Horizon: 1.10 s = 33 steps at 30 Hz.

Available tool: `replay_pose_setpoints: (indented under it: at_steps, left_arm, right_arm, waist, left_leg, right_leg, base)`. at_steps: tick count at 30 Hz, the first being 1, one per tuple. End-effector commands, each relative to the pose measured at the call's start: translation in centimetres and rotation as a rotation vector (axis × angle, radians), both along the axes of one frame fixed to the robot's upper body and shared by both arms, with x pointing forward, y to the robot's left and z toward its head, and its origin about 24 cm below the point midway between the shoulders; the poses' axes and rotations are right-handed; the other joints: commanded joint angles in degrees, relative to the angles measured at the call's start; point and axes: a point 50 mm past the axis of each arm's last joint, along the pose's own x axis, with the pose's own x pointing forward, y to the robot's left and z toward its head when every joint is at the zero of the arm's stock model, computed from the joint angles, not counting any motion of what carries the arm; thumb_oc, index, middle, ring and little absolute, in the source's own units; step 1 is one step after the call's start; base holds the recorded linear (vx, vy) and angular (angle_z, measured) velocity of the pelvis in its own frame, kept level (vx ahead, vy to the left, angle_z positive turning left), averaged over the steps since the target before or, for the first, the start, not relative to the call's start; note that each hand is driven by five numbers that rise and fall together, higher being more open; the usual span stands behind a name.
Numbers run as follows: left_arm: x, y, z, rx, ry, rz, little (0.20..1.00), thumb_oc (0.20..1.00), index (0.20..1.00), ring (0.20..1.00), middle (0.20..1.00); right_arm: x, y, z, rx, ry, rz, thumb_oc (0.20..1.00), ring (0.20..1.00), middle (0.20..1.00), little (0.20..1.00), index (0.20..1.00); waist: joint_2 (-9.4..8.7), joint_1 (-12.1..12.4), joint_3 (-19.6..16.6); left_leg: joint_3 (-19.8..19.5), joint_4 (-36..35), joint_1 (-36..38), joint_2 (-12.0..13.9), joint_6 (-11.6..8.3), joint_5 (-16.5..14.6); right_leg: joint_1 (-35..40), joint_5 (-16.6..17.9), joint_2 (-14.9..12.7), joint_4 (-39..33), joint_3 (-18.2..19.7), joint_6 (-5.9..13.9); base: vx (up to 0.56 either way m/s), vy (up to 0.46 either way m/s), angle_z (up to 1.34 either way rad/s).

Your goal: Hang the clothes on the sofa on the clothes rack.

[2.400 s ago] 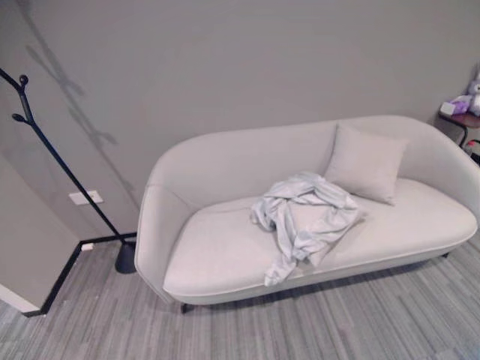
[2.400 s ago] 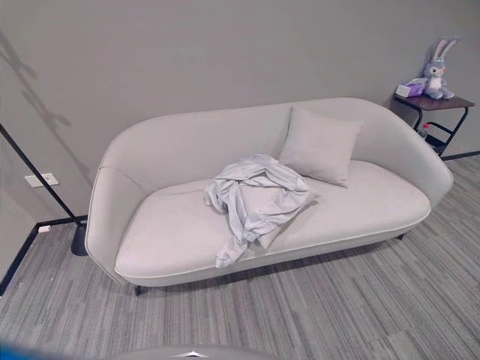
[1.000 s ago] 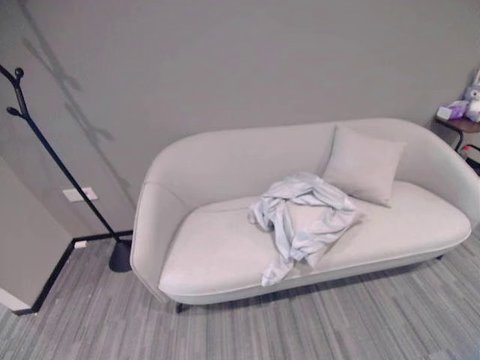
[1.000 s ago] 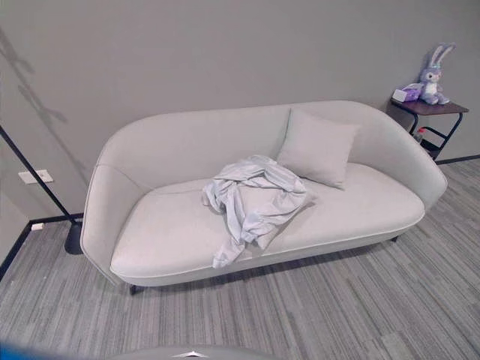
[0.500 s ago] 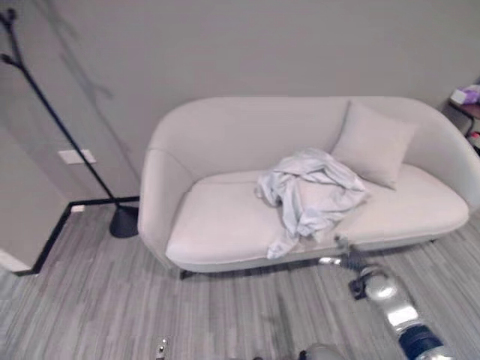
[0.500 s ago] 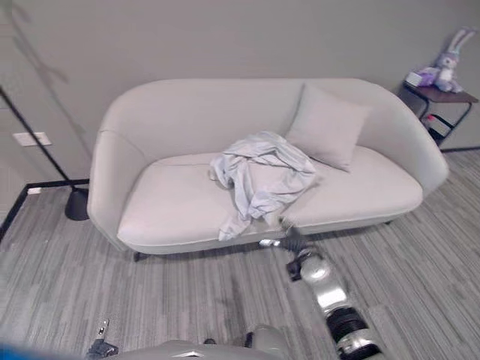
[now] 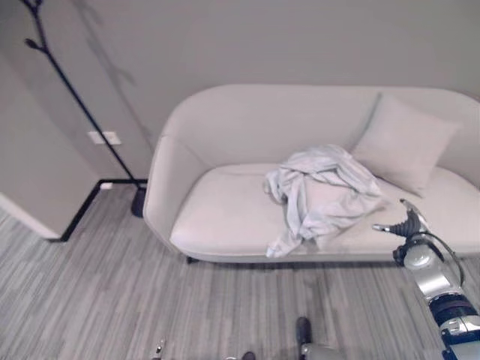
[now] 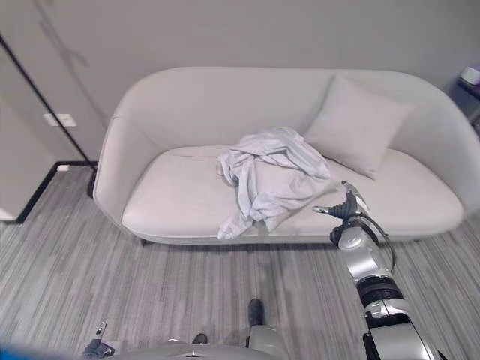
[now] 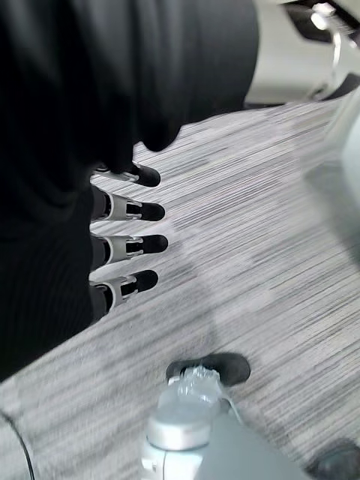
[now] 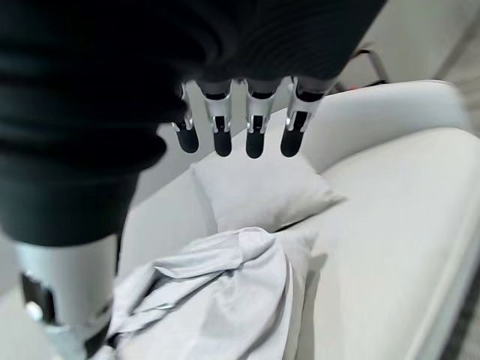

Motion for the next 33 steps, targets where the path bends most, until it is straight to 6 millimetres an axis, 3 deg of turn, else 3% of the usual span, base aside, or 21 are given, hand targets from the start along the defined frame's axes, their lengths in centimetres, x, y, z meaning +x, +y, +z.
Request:
replay_pose_setpoints:
  at_steps: [1,4,5,6,7,8,9,10,11,12,13,15,16,17,19,23,24,25,27,33]
  left_arm:
    - [0.6,0.3,0.2,0.061,0.007,-0.066,1.0,1.0,1.0,1.0,1.0]
    - [2.2,-0.5,0.3,0.061,-0.033,-0.117,1.0,1.0,1.0,1.0,1.0]
    - [2.2,-0.5,0.3,0.062,-0.032,-0.117,1.0,1.0,1.0,1.0,1.0]
    - [2.9,-1.0,0.3,0.061,-0.057,-0.145,1.0,1.0,1.0,1.0,1.0]
    - [4.9,-1.8,0.6,0.069,-0.111,-0.221,1.0,1.0,1.0,1.0,1.0]
    - [4.9,-1.8,0.6,0.07,-0.111,-0.221,1.0,1.0,1.0,1.0,1.0]
    - [6.3,-2.6,0.8,0.072,-0.154,-0.282,1.0,1.0,1.0,1.0,1.0]
    - [6.3,-2.6,0.8,0.072,-0.154,-0.283,1.0,1.0,1.0,1.0,1.0]
    - [7.4,-3.3,1.1,0.071,-0.208,-0.301,1.0,1.0,1.0,1.0,1.0]
    - [7.4,-3.4,1.1,0.071,-0.207,-0.301,1.0,1.0,1.0,1.0,1.0]
    - [8.0,-3.9,1.3,0.065,-0.258,-0.293,1.0,1.0,1.0,1.0,1.0]
    - [7.9,-4.2,1.4,0.058,-0.277,-0.279,1.0,1.0,1.0,1.0,1.0]
    - [7.4,-4.4,1.2,0.046,-0.279,-0.269,1.0,1.0,1.0,1.0,1.0]
    - [7.3,-4.4,1.2,0.045,-0.278,-0.269,1.0,1.0,1.0,1.0,1.0]
    - [6.7,-4.3,1.0,0.038,-0.276,-0.231,1.0,1.0,1.0,1.0,1.0]
    - [4.6,-3.9,0.4,0.022,-0.216,-0.16,1.0,1.0,1.0,1.0,1.0]
    - [2.8,-3.5,0.0,0.021,-0.147,-0.147,1.0,1.0,1.0,1.0,1.0]
    - [2.8,-3.5,0.0,0.021,-0.146,-0.147,1.0,1.0,1.0,1.0,1.0]
    - [1.3,-2.4,-0.1,0.064,-0.056,-0.195,1.0,1.0,1.0,1.0,1.0]
    - [1.7,-0.5,0.4,0.146,0.008,-0.356,1.0,1.0,1.0,1.0,1.0]
  right_arm:
    - [1.1,-0.9,3.4,-0.159,-0.102,0.053,1.0,1.0,1.0,1.0,1.0]
    - [0.4,-0.4,2.7,-0.188,-0.073,0.101,1.0,1.0,1.0,1.0,1.0]
    - [0.4,-0.4,2.6,-0.187,-0.072,0.101,1.0,1.0,1.0,1.0,1.0]
    - [0.2,-0.5,2.5,-0.199,-0.073,0.102,1.0,1.0,1.0,1.0,1.0]
    - [0.1,-0.4,2.4,-0.193,-0.083,0.098,1.0,1.0,1.0,1.0,1.0]
    - [0.1,-0.4,2.4,-0.193,-0.083,0.098,1.0,1.0,1.0,1.0,1.0]
    - [0.3,-0.4,2.5,-0.213,-0.091,0.094,1.0,1.0,1.0,1.0,1.0]
    - [0.3,-0.4,2.5,-0.213,-0.091,0.093,1.0,1.0,1.0,1.0,1.0]
    - [0.5,-0.6,2.7,-0.243,-0.098,0.089,1.0,1.0,1.0,1.0,1.0]
    - [0.5,-0.6,2.7,-0.244,-0.097,0.089,1.0,1.0,1.0,1.0,1.0]
    - [0.6,-0.5,3.0,-0.279,-0.097,0.11,1.0,1.0,1.0,1.0,1.0]
    - [0.6,-0.5,3.1,-0.296,-0.097,0.12,1.0,1.0,1.0,1.0,1.0]
    - [0.7,-0.5,3.2,-0.308,-0.095,0.133,1.0,1.0,1.0,1.0,1.0]
    - [0.6,-0.6,3.1,-0.309,-0.093,0.134,1.0,1.0,1.0,1.0,1.0]
    - [1.1,-0.5,3.2,-0.316,-0.093,0.145,1.0,1.0,1.0,1.0,1.0]
    - [1.2,0.3,2.5,-0.251,-0.085,0.172,1.0,1.0,1.0,1.0,1.0]
    - [0.7,0.9,1.3,-0.202,-0.064,0.188,1.0,1.0,1.0,1.0,1.0]
    - [0.7,0.9,1.3,-0.201,-0.064,0.188,1.0,1.0,1.0,1.0,1.0]
    - [-0.1,1.5,-1.1,-0.173,0.018,0.207,1.0,1.0,1.0,1.0,1.0]
    - [0.0,2.3,-2.1,-0.143,0.042,0.216,1.0,1.0,1.0,1.0,1.0]
  waist:
    - [2.39,-0.62,-4.37]
    - [2.34,-0.8,-4.69]
    - [2.61,-0.87,-4.82]
    - [2.06,-0.76,-4.52]
    - [0.69,-0.48,-3.17]
    - [1.09,-0.4,-3.15]
    - [-0.4,-0.07,-1.9]
    - [-0.23,0.16,-1.75]
    - [-0.89,0.81,-1.14]
    - [-0.81,0.96,-1.1]
    - [-1.25,1.69,-1.07]
    - [-1.22,2.21,-1.16]
    - [-0.15,3.37,-0.93]
    - [-0.17,3.34,-1.02]
    - [0.88,5.97,-0.18]
    - [1.39,7.67,-0.76]
    - [2.4,8.34,-1.98]
    - [2.14,8.36,-1.98]
    - [1.85,9.06,-3.67]
    - [0.76,9.41,-4.92]
  left_leg:
    - [0.62,-4.13,13.03,4.29,2.28,1.74]
    - [0.97,3.62,9.11,4.81,-0.51,8.4]
    - [0.97,4.19,9.0,4.97,-0.32,7.8]
    - [1.38,7.49,7.41,4.08,-1.06,10.1]
    - [3.6,16.98,3.24,2.43,-2.14,15.07]
    - [3.77,17.59,3.31,2.79,-1.92,14.32]
    - [8.34,22.26,0.15,3.9,-0.59,13.97]
    - [8.55,22.75,0.16,4.02,-0.51,13.58]
    - [11.84,20.53,-2.13,4.46,0.88,9.87]
    - [12.0,20.6,-1.99,4.51,0.95,9.67]
    - [12.71,15.88,-4.62,2.75,1.72,4.61]
    - [12.5,12.09,-6.79,1.56,1.8,3.63]
    - [11.14,3.89,-10.09,0.83,1.53,7.3]
    - [11.11,2.79,-9.5,0.89,1.5,7.78]
    - [8.98,-7.21,-15.38,-0.07,0.07,14.53]
    - [9.98,-7.21,-16.67,-0.38,-0.41,14.94]
    - [9.94,-7.21,-14.96,0.58,-0.48,17.61]
    - [10.08,-7.21,-14.65,0.39,-0.44,17.07]
    - [11.65,-7.21,-12.65,0.46,0.02,17.4]
    - [14.81,-6.9,-10.72,-0.94,1.56,14.04]
  right_leg:
    - [-6.15,9.88,1.82,-1.09,1.87,-0.29]
    - [-2.8,7.53,2.19,-1.94,0.3,-1.9]
    - [-2.53,7.17,2.37,-2.15,0.12,-1.81]
    - [-0.99,6.98,2.19,-2.8,0.13,-2.46]
    - [2.67,6.25,1.8,-4.41,-0.43,-3.62]
    - [3.08,5.94,2.19,-4.66,-0.48,-3.55]
    - [5.34,4.56,1.34,-4.78,-0.69,-4.63]
    - [5.47,4.49,1.52,-4.77,-0.54,-4.61]
    - [7.04,3.05,0.99,-4.53,-0.59,-4.91]
    - [7.14,2.94,1.04,-4.51,-0.47,-4.87]
    - [8.22,1.79,0.54,-4.77,-0.49,-4.66]
    - [9.31,1.0,0.28,-5.31,-0.45,-4.48]
    - [11.08,-0.03,1.01,-5.84,0.11,-4.52]
    - [11.22,-0.11,0.96,-5.93,0.08,-4.57]
    - [15.64,-2.26,2.12,-7.07,1.71,-5.23]
    - [18.14,-4.23,2.49,-6.73,3.63,-4.98]
    - [19.76,-4.97,1.94,-6.96,4.18,-4.17]
    - [20.1,-5.29,1.7,-7.1,4.18,-4.24]
    - [20.69,-5.28,-0.97,-7.08,4.39,-2.61]
    - [19.64,-4.75,-5.22,-7.19,5.33,-0.44]
  base:
    - [0.36,-0.282,0.27]
    - [0.25,-0.182,0.28]
    - [0.11,-0.114,0.4]
    - [0.2,-0.2,0.17]
    - [0.2,-0.198,0.03]
    - [0.25,-0.269,-0.32]
    - [0.13,-0.122,-0.2]
    - [0.21,-0.191,0.21]
    - [0.11,-0.045,0.54]
    - [0.23,-0.075,0.51]
    - [0.14,-0.013,0.05]
    - [0.19,0.026,0.12]
    - [0.18,0.054,0.32]
    - [0.21,0.073,0.22]
    - [0.3,0.063,0.01]
    - [0.3,0.124,-0.07]
    - [0.22,0.124,-0.55]
    - [0.36,0.206,-0.57]
    - [0.33,0.203,-0.65]
    - [0.24,0.149,-0.35]
